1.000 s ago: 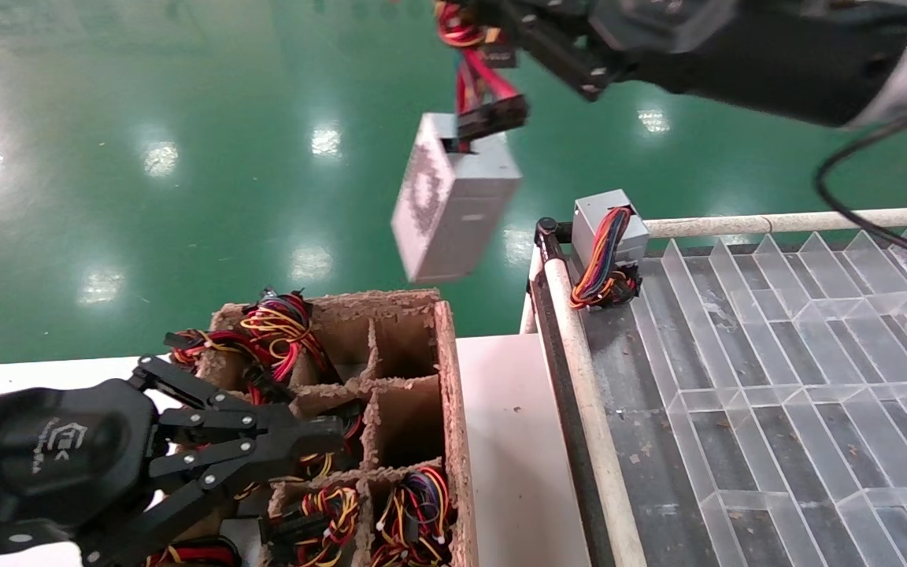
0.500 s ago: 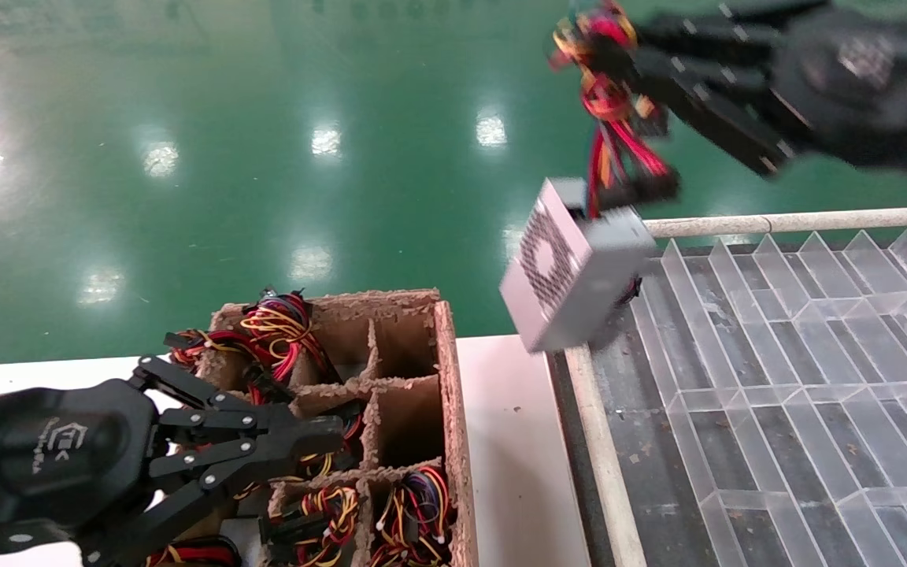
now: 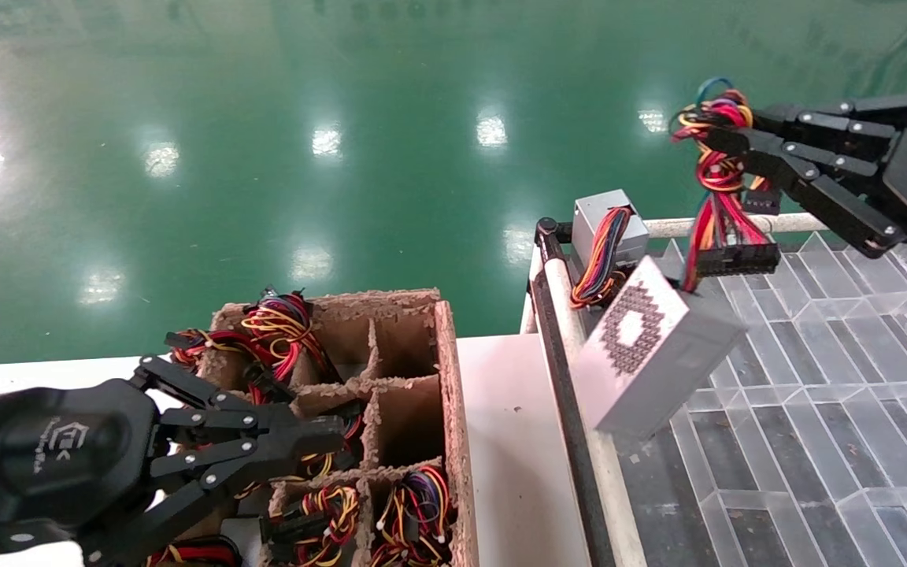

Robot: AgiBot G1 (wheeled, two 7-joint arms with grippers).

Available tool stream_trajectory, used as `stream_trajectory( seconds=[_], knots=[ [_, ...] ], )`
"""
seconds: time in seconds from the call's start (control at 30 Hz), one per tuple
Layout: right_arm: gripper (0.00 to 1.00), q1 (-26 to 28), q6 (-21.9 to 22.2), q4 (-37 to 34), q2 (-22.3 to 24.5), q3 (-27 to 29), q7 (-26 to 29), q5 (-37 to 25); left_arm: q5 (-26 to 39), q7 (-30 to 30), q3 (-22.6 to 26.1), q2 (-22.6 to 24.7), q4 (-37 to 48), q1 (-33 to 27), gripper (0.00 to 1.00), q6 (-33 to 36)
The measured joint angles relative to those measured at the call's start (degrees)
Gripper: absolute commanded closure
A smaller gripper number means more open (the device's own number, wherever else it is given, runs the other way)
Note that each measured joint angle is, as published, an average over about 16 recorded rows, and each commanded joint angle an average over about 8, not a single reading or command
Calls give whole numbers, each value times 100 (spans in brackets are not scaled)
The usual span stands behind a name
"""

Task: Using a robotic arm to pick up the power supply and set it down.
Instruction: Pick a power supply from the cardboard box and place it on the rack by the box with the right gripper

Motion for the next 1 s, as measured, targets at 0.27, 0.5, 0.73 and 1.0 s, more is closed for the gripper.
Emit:
stream_trajectory(
  seconds=[0.27,0.5,0.73,1.0],
  knots=[
    [100,-729,776,259,104,144,-188,240,0,0,0,0,0,0,100,0],
    [100,-806,791,14,-104,129,-388,255,-1,0,1,0,0,0,100,0],
    [100,-583,609,-287,-345,44,-455,149,-1,1,1,0,0,0,100,0],
    [100,-235,429,-670,-647,-56,-494,12,-1,1,2,-1,0,0,100,-1]
  ],
)
